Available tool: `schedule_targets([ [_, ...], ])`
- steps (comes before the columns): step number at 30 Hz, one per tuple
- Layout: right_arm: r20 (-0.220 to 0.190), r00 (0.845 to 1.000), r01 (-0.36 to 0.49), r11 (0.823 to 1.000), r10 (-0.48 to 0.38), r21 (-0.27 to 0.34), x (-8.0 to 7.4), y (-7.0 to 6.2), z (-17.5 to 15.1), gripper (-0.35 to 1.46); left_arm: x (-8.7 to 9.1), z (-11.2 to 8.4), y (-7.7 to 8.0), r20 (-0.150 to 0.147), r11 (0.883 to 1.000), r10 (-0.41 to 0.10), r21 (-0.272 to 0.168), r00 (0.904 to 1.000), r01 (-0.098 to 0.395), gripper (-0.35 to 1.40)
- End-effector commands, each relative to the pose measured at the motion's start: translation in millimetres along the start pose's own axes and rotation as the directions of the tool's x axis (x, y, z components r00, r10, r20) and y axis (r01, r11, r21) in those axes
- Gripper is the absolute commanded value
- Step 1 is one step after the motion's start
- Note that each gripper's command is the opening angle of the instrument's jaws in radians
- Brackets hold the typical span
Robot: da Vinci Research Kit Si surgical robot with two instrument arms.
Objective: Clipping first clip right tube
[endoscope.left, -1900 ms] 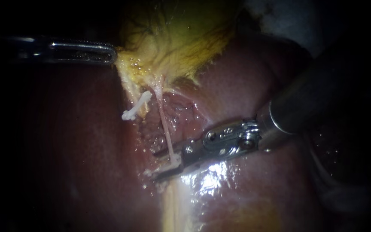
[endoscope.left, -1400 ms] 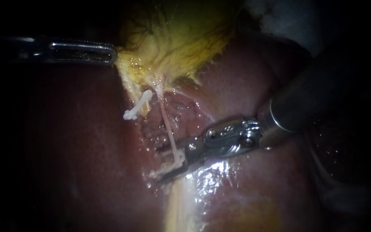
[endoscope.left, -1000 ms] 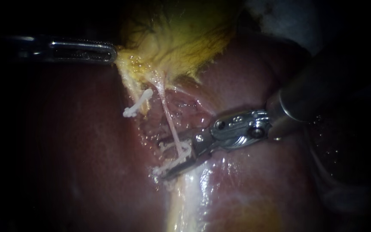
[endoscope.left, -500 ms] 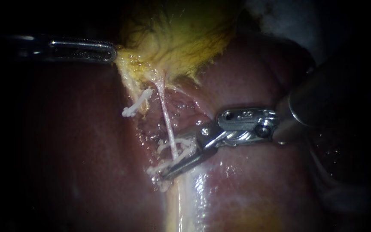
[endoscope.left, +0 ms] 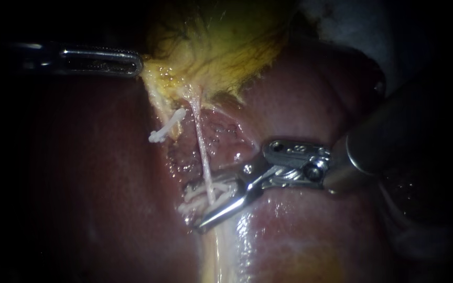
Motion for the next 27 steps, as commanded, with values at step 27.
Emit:
schedule_targets([
  [27, -0.025, 0.998, -0.049, 0.99, 0.052, 0.13, 0.7, -3.4, 1.8, 0.45, 0.0, 0.0, 0.0, 0.0, 1.0, 0.0, 0.001, 1.0, 0.0, -0.35],
])
